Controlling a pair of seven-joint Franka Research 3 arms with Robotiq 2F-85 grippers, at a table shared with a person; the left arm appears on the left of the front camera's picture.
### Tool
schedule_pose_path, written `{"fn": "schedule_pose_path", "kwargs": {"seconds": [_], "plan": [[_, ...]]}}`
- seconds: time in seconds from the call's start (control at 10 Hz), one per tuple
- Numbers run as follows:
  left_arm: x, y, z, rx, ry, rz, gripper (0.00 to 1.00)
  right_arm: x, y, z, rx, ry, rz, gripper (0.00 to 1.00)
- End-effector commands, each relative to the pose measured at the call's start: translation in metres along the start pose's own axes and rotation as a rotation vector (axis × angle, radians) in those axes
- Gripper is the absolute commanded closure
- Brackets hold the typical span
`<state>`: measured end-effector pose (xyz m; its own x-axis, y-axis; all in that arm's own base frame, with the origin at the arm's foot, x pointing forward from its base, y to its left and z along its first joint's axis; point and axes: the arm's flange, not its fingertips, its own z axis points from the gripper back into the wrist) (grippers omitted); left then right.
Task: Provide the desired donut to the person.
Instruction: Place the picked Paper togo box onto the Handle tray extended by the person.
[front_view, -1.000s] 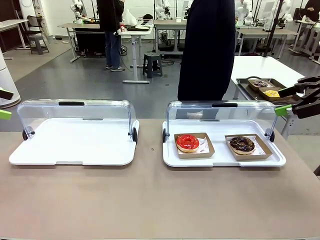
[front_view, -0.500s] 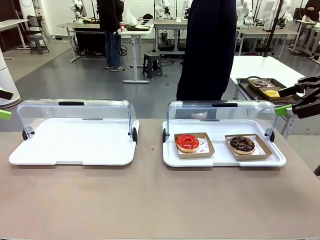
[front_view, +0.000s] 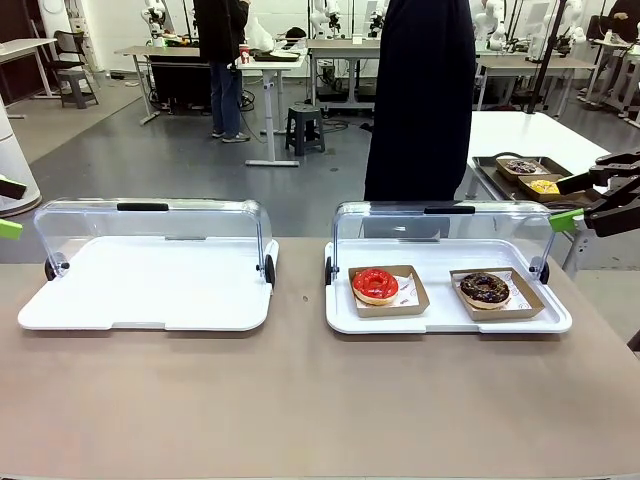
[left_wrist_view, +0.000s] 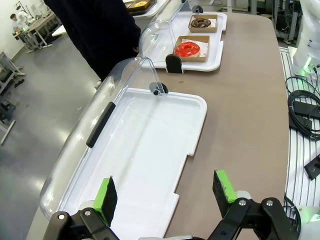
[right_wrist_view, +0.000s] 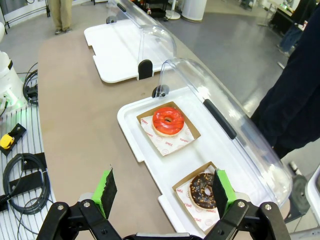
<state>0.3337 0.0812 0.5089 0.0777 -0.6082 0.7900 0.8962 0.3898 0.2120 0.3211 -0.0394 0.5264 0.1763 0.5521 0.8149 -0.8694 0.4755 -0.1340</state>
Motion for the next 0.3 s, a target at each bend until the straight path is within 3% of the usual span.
{"fn": "schedule_pose_path", "kwargs": {"seconds": [0.0,0.2], "plan": [[-0.0008,0.0011,0.0001,0.002,-0.014,0.0,0.0,-0.0001,-0.0012,-0.0027,0.012,-0.028,-0.003,0.0],[-0.0008,0.0011,0.0001,0.002,-0.014,0.0,0.0,-0.0001,-0.0012,-0.0027,0.012,-0.028,-0.003,0.0]]}}
